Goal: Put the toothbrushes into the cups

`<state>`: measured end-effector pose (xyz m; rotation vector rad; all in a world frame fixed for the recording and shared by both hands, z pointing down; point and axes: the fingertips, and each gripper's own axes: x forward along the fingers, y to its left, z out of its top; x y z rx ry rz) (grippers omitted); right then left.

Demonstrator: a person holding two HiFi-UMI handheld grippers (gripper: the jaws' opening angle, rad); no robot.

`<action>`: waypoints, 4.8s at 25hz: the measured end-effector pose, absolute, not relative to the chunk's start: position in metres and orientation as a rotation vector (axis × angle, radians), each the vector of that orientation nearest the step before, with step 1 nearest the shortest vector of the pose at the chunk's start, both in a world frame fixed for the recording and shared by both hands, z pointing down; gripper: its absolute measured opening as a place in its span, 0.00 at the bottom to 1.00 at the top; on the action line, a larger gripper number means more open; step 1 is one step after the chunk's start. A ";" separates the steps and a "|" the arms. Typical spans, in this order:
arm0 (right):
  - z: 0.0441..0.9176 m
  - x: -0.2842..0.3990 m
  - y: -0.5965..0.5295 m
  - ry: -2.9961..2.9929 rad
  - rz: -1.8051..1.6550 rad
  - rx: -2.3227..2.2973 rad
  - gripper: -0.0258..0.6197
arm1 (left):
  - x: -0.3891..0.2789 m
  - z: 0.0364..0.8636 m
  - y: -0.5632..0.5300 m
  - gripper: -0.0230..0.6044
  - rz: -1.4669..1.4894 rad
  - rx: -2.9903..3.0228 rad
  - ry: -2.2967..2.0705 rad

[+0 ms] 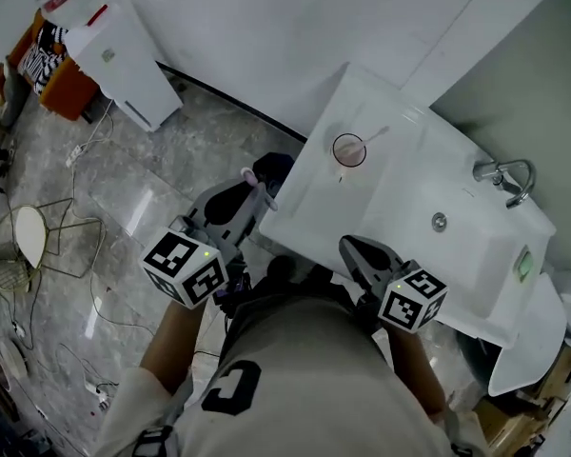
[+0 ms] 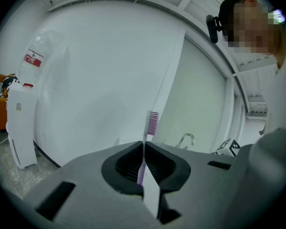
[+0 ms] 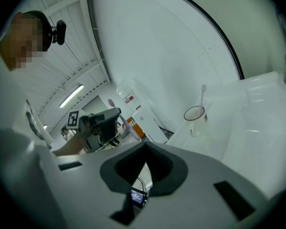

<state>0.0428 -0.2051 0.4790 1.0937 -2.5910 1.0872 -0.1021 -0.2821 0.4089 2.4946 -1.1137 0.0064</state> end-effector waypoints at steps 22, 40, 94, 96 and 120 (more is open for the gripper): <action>0.498 0.142 -0.192 -2.606 1.094 1.080 0.05 | 0.016 0.400 -0.305 0.08 0.183 2.534 -1.167; 0.510 0.145 -0.198 -2.499 1.114 1.182 0.05 | 0.040 0.420 -0.366 0.08 0.161 2.553 -1.052; 0.531 0.106 -0.257 -2.266 1.083 1.231 0.05 | 0.048 0.558 -0.437 0.30 0.352 2.392 -0.802; 0.531 0.106 -0.256 -2.267 1.091 1.237 0.05 | 0.032 0.554 -0.428 0.31 0.350 2.379 -0.807; 0.465 0.070 -0.237 -2.490 0.772 1.085 0.05 | -0.005 0.482 -0.366 0.07 0.227 2.517 -0.731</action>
